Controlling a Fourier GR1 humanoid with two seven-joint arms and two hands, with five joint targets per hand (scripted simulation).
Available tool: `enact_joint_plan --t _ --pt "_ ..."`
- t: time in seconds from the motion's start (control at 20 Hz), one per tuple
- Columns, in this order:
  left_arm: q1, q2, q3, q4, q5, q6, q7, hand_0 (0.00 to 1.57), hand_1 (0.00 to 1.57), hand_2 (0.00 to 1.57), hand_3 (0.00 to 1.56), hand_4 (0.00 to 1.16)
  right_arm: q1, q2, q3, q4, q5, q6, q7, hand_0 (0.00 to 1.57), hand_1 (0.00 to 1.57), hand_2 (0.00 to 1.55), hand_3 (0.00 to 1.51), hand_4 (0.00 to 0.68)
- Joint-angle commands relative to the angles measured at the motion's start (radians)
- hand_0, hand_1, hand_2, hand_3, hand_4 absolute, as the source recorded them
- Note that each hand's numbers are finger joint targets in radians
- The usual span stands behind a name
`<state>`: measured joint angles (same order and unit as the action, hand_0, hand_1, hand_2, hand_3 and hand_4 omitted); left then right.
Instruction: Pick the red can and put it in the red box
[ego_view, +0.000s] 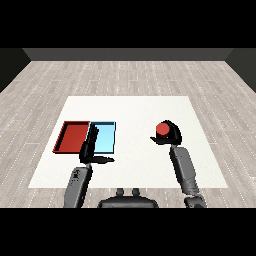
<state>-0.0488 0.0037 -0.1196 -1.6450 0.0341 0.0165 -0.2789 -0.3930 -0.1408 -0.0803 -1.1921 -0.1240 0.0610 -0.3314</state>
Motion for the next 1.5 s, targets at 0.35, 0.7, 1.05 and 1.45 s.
enact_joint_plan --t 0.35,0.7,1.05,1.45 --pt "-0.061 -0.004 -0.111 0.059 0.012 0.078 0.067 0.0 0.0 0.0 0.0 0.0 0.016 0.139 0.427 -0.117 0.002 -0.468 0.042 1.45 1.45 1.43 1.38 0.653" --pt "-0.177 -0.004 -0.196 0.301 0.103 0.163 -0.044 0.0 0.0 0.0 0.0 0.0 0.041 0.14 0.456 -0.133 -0.052 -0.455 0.004 1.46 1.46 1.44 1.4 0.664" --pt "-0.18 -0.004 -0.27 0.384 0.167 0.184 -0.094 0.0 0.0 0.0 0.0 0.0 0.053 0.141 0.515 -0.188 -0.036 -0.523 0.031 1.46 1.46 1.45 1.38 0.633" --pt "-0.172 -0.004 -0.283 0.406 0.171 0.165 -0.099 0.0 0.0 0.0 0.0 0.0 -0.027 0.141 0.511 -0.09 -0.099 -0.527 0.004 1.45 1.45 1.43 1.38 0.641"
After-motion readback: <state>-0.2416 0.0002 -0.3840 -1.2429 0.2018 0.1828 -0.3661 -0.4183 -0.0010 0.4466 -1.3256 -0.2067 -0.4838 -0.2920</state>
